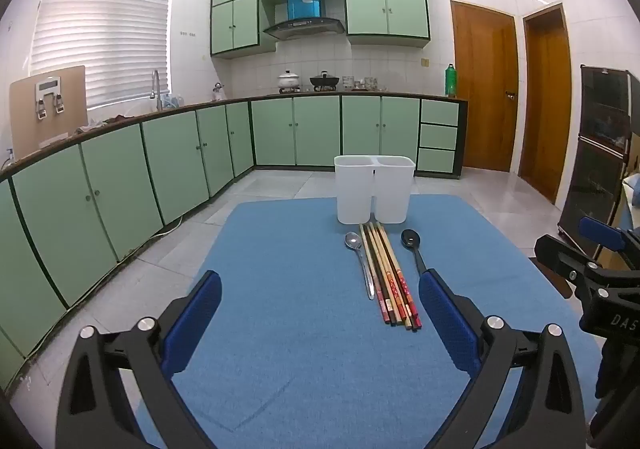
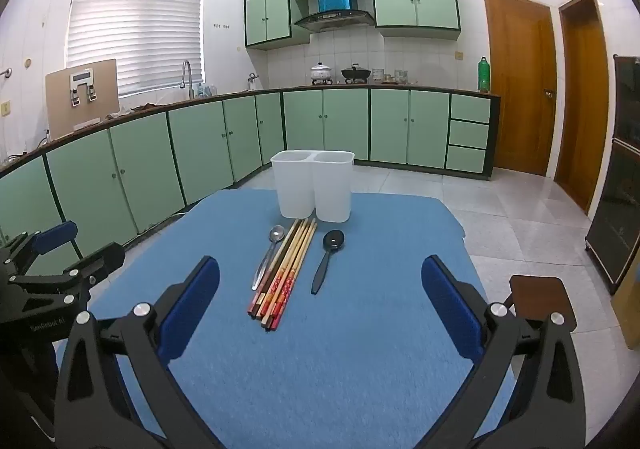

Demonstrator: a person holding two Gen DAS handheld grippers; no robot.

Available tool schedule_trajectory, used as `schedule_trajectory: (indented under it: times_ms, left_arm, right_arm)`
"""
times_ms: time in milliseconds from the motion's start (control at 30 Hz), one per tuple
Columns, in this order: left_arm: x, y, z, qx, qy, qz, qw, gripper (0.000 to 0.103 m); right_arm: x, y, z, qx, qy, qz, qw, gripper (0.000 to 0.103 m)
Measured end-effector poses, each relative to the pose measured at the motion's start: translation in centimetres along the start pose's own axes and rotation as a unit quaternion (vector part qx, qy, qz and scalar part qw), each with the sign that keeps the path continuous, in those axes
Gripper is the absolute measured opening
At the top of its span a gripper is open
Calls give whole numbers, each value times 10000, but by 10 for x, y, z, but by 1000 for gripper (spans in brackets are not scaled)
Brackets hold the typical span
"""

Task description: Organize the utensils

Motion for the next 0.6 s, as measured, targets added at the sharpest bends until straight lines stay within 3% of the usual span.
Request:
schedule_trajectory:
  times_ms: [600]
  left_arm:
    - [1, 0, 5, -54, -44, -20, 10000, 97]
  right_arm:
    - [6, -1, -1, 23, -1, 21, 10000, 98]
Point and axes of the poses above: each gripper's, at about its wrist camera, not at the fingertips, and x roughly the way its jaws point, z to its left, y to its underside, the point moved 5 cm from there along x, roughly the way its jaws point, and after that the axes turned 1 degree about -x, right-handed, at the moved point
